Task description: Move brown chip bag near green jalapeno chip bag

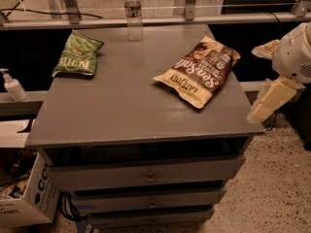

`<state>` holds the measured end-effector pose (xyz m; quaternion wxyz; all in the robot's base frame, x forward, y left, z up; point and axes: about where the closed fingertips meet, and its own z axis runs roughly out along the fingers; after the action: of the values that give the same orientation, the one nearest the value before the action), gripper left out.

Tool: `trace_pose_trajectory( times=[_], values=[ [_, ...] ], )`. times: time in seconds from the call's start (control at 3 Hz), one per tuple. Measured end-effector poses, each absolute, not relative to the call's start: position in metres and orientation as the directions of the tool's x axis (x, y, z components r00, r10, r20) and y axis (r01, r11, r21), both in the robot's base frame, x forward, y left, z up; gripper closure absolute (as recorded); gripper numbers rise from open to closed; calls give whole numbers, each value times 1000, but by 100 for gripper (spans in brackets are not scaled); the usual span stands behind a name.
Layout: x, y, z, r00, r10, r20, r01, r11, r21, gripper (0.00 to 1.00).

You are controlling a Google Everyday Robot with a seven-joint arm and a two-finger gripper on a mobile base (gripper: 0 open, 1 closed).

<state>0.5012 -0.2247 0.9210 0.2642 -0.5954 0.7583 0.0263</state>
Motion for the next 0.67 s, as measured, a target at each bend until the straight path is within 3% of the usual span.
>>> trace_pose_trajectory(
  times=[0.67],
  values=[
    [588, -211, 900, -95, -852, -516, -885, 309, -347, 0]
  ],
)
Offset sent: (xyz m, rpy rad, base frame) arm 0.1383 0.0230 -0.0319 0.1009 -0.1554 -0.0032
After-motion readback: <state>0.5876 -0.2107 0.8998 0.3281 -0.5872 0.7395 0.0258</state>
